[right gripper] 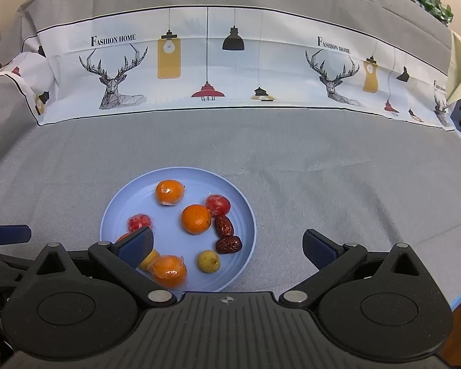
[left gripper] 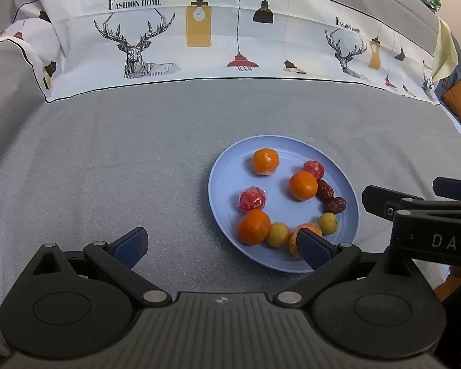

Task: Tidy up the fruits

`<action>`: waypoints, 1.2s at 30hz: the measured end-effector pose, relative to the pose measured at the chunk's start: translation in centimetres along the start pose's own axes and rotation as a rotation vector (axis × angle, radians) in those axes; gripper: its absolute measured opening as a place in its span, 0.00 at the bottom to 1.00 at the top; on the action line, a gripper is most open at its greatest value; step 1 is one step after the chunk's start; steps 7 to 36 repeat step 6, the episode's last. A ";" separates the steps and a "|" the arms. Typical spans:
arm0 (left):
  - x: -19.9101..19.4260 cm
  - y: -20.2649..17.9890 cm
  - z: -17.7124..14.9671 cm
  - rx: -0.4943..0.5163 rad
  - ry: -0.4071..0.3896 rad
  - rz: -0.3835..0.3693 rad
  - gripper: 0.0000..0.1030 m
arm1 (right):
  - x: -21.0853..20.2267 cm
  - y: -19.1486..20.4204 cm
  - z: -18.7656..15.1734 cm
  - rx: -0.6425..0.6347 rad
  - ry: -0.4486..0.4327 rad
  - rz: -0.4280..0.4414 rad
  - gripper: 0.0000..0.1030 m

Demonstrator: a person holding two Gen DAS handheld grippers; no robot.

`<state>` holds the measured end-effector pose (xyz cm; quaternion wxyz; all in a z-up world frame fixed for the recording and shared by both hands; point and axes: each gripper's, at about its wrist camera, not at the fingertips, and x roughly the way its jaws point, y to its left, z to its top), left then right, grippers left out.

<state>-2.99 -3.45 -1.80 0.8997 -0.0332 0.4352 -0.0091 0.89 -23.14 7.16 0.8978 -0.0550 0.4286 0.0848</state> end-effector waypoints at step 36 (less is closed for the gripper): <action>-0.2 -0.4 0.3 0.028 -0.033 0.004 1.00 | 0.2 -0.4 0.2 0.009 0.002 0.005 0.99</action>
